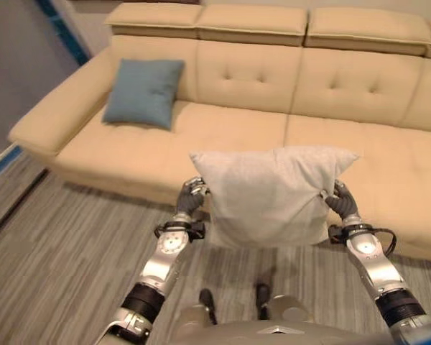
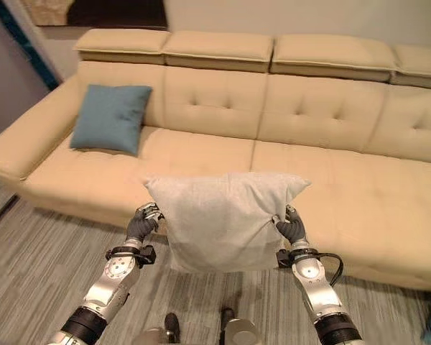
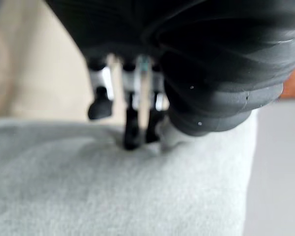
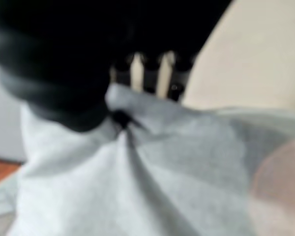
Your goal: Pick up all the scattered cushions and arrange them neatly on the sofa.
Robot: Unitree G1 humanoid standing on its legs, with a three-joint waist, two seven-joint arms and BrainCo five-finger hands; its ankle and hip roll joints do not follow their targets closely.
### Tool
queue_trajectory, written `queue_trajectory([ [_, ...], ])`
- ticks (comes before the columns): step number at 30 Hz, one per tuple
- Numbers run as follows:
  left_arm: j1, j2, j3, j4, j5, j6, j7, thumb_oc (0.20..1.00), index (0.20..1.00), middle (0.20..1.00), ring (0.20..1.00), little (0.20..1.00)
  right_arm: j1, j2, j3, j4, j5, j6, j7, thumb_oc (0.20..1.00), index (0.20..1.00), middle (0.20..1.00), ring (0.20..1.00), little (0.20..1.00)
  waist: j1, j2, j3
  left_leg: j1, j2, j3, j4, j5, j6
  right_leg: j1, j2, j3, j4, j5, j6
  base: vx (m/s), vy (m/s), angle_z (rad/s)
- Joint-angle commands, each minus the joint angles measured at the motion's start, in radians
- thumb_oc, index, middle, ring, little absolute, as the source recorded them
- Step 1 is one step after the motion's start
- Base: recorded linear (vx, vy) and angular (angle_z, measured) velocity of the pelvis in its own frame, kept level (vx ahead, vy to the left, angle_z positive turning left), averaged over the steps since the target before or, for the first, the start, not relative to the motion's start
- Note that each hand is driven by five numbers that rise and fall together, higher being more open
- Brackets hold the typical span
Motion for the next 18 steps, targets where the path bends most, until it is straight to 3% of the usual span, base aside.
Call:
queue_trajectory([
  [1,-0.058,0.005,-0.03,-0.076,0.022,-0.062,-0.038,0.2,0.2,0.2,0.2,0.2,-0.042,0.013,0.008,-0.135,0.021,-0.098,0.01,0.2,0.2,0.2,0.2,0.2,-0.018,-0.034,-0.052,0.01,-0.002,-0.006,-0.016,-0.063,0.008,0.06,0.023,0.066,-0.059,0.039,0.13,0.12,-0.017,0.25],
  [2,-0.058,0.005,-0.03,-0.076,0.023,-0.061,-0.038,0.2,0.2,0.2,0.2,0.2,-0.042,0.013,0.008,-0.135,0.021,-0.098,0.011,0.2,0.2,0.2,0.2,0.2,-0.019,-0.035,-0.052,0.011,-0.004,-0.006,-0.019,-0.061,0.008,0.06,0.022,0.065,-0.059,0.039,0.13,0.11,-0.002,0.16],
  [4,-0.072,-0.001,-0.031,-0.071,0.028,-0.061,-0.029,0.2,0.2,0.2,0.2,0.2,-0.05,0.019,0.018,-0.128,0.018,-0.1,0.005,0.2,0.2,0.2,0.2,0.2,-0.009,-0.025,-0.044,-0.015,0.026,0.012,-0.121,0.037,-0.017,0.086,0.037,0.082,-0.064,0.026,0.129,0.2,0.027,0.24],
  [6,-0.074,0.0,-0.03,-0.074,0.028,-0.063,-0.024,0.2,0.2,0.2,0.2,0.2,-0.055,0.023,0.023,-0.125,0.017,-0.1,0.003,0.2,0.2,0.2,0.2,0.2,-0.004,-0.022,-0.04,-0.019,0.024,0.004,-0.115,0.047,-0.019,0.094,0.04,0.093,-0.06,0.018,0.125,0.2,0.06,0.11],
  [8,-0.065,0.007,-0.028,-0.095,0.026,-0.069,-0.03,0.2,0.2,0.2,0.2,0.2,-0.077,0.037,0.036,-0.119,0.007,-0.095,0.006,0.2,0.2,0.2,0.2,0.2,0.001,-0.004,-0.056,0.029,-0.002,0.013,-0.142,0.009,0.004,0.111,0.031,0.12,-0.026,-0.017,0.14,0.3,0.159,-0.58],
  [10,-0.065,0.007,-0.028,-0.095,0.026,-0.069,-0.03,0.2,0.2,0.2,0.2,0.2,-0.077,0.038,0.036,-0.119,0.007,-0.095,0.006,0.2,0.2,0.2,0.2,0.2,0.003,-0.005,-0.054,0.031,-0.002,0.015,-0.142,0.009,0.004,0.111,0.03,0.121,-0.024,-0.019,0.141,0.14,0.094,-0.42],
  [13,-0.07,0.007,-0.029,-0.106,0.017,-0.07,-0.023,0.2,0.2,0.2,0.2,0.2,-0.091,0.048,0.045,-0.122,0.005,-0.094,0.008,0.2,0.2,0.2,0.2,0.2,0.015,-0.005,-0.055,0.044,-0.026,0.026,-0.114,-0.036,0.034,0.106,0.002,0.137,0.059,-0.031,0.16,0.19,0.145,-0.37],
  [14,-0.068,0.008,-0.028,-0.11,0.012,-0.071,-0.023,0.2,0.2,0.2,0.2,0.2,-0.093,0.049,0.047,-0.124,-0.003,-0.093,0.008,0.2,0.2,0.2,0.2,0.2,0.017,-0.008,-0.05,0.052,-0.042,0.029,-0.103,-0.061,0.052,0.094,-0.02,0.135,0.12,-0.02,0.179,0.16,0.167,-0.17],
  [15,-0.067,0.011,-0.028,-0.115,0.011,-0.067,-0.023,0.2,0.2,0.2,0.2,0.2,-0.093,0.054,0.05,-0.133,-0.012,-0.09,0.01,0.2,0.2,0.2,0.2,0.2,0.019,-0.008,-0.046,0.066,-0.061,0.039,-0.099,-0.085,0.078,0.022,-0.046,0.151,0.254,0.064,0.213,0.2,0.22,-0.19],
  [16,-0.07,0.014,-0.028,-0.114,0.011,-0.068,-0.017,0.2,0.2,0.2,0.2,0.2,-0.1,0.057,0.053,-0.133,-0.011,-0.09,0.01,0.2,0.2,0.2,0.2,0.2,0.012,-0.012,-0.031,0.081,-0.068,0.04,-0.093,-0.101,0.091,-0.015,-0.062,0.15,0.325,0.106,0.228,0.13,0.149,-0.21],
  [17,-0.071,0.014,-0.027,-0.114,0.011,-0.068,-0.017,0.2,0.2,0.2,0.2,0.2,-0.101,0.057,0.053,-0.133,-0.011,-0.09,0.01,0.2,0.2,0.2,0.2,0.2,0.014,-0.009,-0.035,0.076,-0.064,0.043,-0.094,-0.099,0.09,-0.02,-0.059,0.153,0.322,0.111,0.227,0.16,0.21,-0.17],
  [18,-0.069,0.025,-0.014,-0.107,0.016,-0.068,-0.003,0.2,0.2,0.2,0.2,0.2,-0.119,0.071,0.074,-0.127,-0.013,-0.09,0.009,0.2,0.2,0.2,0.2,0.2,0.003,0.002,-0.008,0.125,-0.07,0.061,-0.101,-0.133,0.111,-0.111,-0.081,0.107,0.439,0.1,0.219,0.21,0.197,-0.12],
])
